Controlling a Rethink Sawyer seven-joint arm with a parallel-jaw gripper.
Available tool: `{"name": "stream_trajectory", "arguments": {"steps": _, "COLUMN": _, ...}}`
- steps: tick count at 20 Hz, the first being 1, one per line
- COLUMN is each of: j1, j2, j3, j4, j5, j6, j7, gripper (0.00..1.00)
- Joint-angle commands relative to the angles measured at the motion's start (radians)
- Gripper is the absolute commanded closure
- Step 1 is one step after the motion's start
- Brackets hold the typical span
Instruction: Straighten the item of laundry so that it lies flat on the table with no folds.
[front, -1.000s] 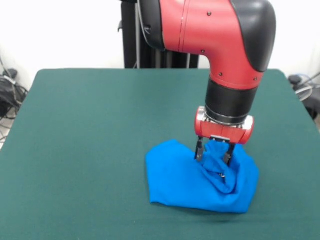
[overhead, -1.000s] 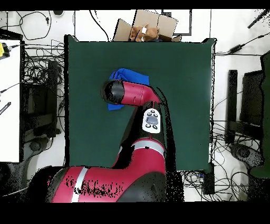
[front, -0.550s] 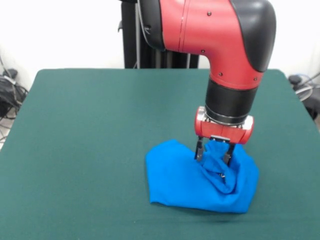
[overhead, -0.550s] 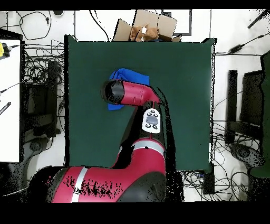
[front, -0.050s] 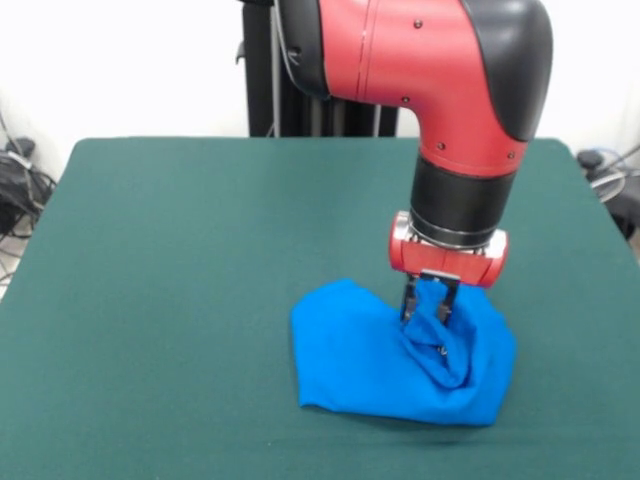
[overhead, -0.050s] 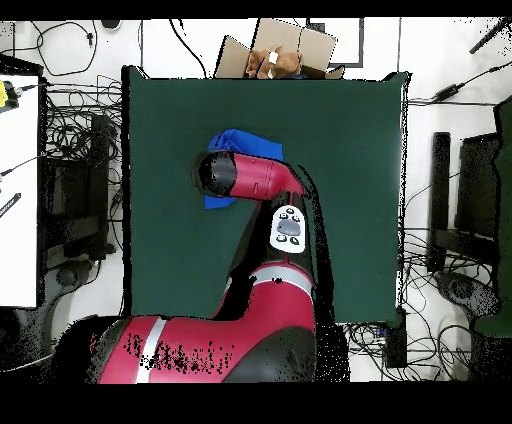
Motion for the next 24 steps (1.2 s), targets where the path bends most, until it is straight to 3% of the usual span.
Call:
{"name": "stream_trajectory", "arguments": {"steps": 1, "j1": -0.010, "j2": -0.009, "j3": 0.056, "j4": 0.042, "j5": -0.047, "j6": -0.041, "j7": 0.083, "gripper": 1.00}}
{"name": "stream_trajectory", "arguments": {"steps": 14, "j1": -0.006, "j2": 0.001, "j3": 0.053, "j4": 0.031, "j5": -0.056, "j6": -0.047, "j7": 0.077, "gripper": 1.00}}
{"name": "stream_trajectory", "arguments": {"steps": 18, "j1": -0.016, "j2": -0.049, "j3": 0.051, "j4": 0.062, "j5": -0.058, "j6": -0.015, "j7": 0.062, "gripper": 1.00}}
{"name": "stream_trajectory", "arguments": {"steps": 24, "j1": 0.031, "j2": -0.025, "j3": 0.007, "j4": -0.103, "j5": -0.131, "j6": 0.105, "j7": -0.025, "gripper": 1.00}}
